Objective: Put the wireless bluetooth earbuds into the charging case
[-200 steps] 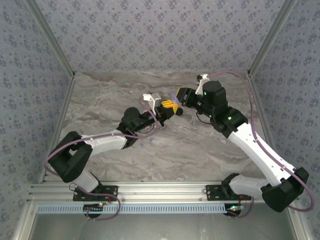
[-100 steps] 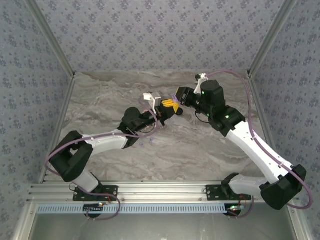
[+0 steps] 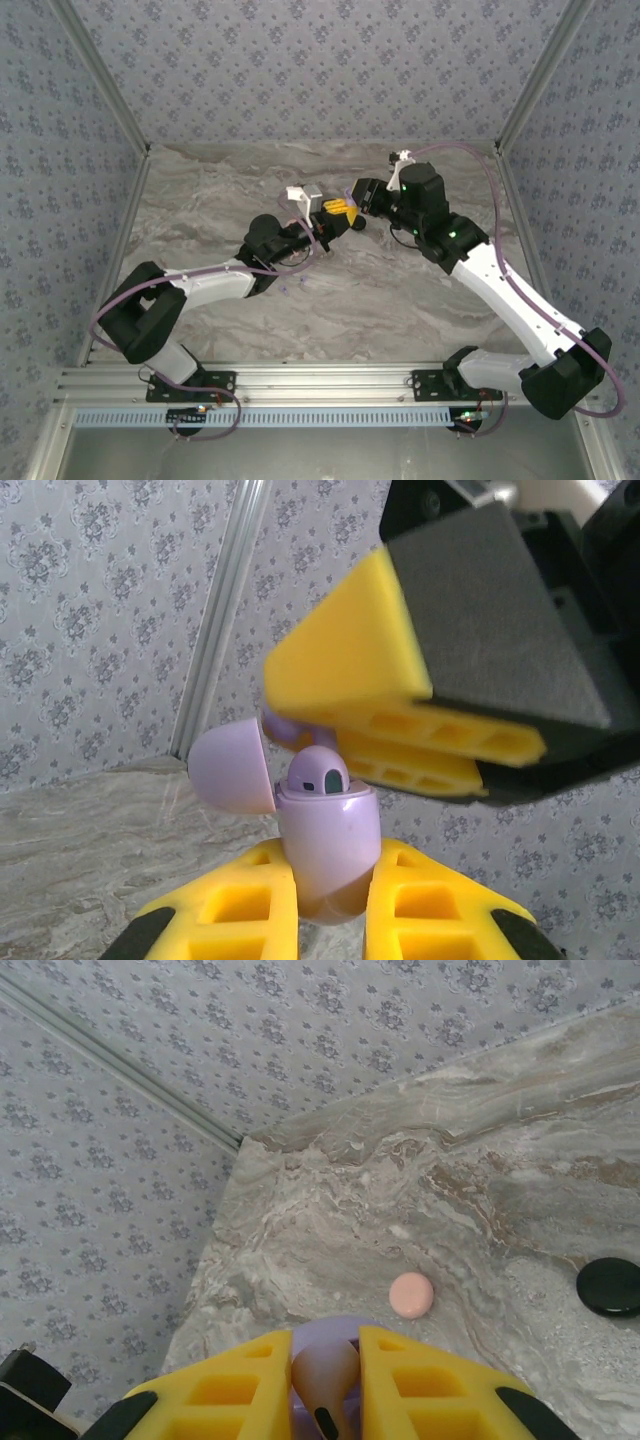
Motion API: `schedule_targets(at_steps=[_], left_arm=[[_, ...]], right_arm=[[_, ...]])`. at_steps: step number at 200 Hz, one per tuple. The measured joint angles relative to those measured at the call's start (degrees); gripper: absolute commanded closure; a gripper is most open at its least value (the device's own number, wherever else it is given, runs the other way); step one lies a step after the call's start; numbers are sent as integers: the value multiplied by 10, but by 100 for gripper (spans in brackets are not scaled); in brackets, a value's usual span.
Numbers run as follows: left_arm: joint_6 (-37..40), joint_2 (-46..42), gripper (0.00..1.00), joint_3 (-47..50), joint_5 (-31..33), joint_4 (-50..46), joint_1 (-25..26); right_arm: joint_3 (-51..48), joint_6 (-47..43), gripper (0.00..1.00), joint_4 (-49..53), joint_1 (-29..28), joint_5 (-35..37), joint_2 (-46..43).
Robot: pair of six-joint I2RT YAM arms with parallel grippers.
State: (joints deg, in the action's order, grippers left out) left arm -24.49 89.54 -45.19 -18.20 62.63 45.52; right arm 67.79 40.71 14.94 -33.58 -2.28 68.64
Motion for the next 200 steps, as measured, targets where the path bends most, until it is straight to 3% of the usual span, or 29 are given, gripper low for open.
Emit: schedule_targets(at_steps=[75,121,162,200], left_arm=[[15,0,100,0,0,-5,0],[19,0,100,0,0,-2,0],[31,-2,100,0,0,6,0],[78,-25,100,2,-5,-10,0]], right_arm=[[-3,0,71,14,0,0,-9],[2,-4,61,30,9,-6,-11],[33,-31,44,59,32,-35,-14],[67,-108,19,89,92,-118,-38]])
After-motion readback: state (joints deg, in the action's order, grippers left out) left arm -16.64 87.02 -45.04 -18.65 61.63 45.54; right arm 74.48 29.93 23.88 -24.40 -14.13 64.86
